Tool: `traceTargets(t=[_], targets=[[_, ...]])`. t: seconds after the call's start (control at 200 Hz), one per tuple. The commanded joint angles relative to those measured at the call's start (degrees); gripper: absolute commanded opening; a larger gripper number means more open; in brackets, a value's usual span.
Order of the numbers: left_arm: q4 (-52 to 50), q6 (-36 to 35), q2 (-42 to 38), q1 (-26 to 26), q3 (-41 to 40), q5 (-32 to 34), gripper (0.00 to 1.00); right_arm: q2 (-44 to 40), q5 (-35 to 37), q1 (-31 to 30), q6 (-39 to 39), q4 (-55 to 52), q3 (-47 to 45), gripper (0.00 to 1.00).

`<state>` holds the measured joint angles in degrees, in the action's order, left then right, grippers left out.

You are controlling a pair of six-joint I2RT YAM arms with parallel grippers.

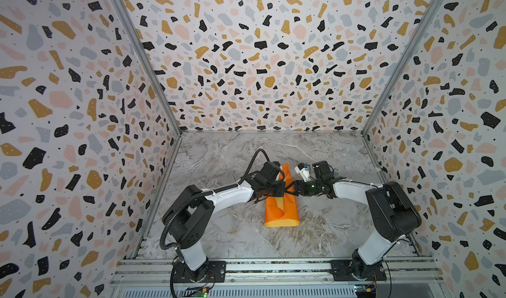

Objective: Wrap a gift box in wrapping paper
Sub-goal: Second fold the wrapping paper around the gift box.

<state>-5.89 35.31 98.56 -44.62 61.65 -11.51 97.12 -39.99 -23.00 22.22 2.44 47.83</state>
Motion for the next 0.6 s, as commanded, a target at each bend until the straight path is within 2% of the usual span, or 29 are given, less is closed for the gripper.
traceTargets(t=[0.0,0.28,0.596], targets=[[3.4,0.8,0.5,-0.5,-2.1,-1.2,0.0,1.7,4.2,-2.0,-1.6,-7.4,-1.3,0.81],[3.8,1.0,0.3,-0.5,-4.7,-0.2,0.0,0.5,4.3,-1.9,-1.8,-8.7,0.2,0.82],[3.7,0.6,0.0,-0.4,-5.1,0.2,0.15,-2.8,4.0,-0.7,-1.3,-9.9,1.6,0.83]])
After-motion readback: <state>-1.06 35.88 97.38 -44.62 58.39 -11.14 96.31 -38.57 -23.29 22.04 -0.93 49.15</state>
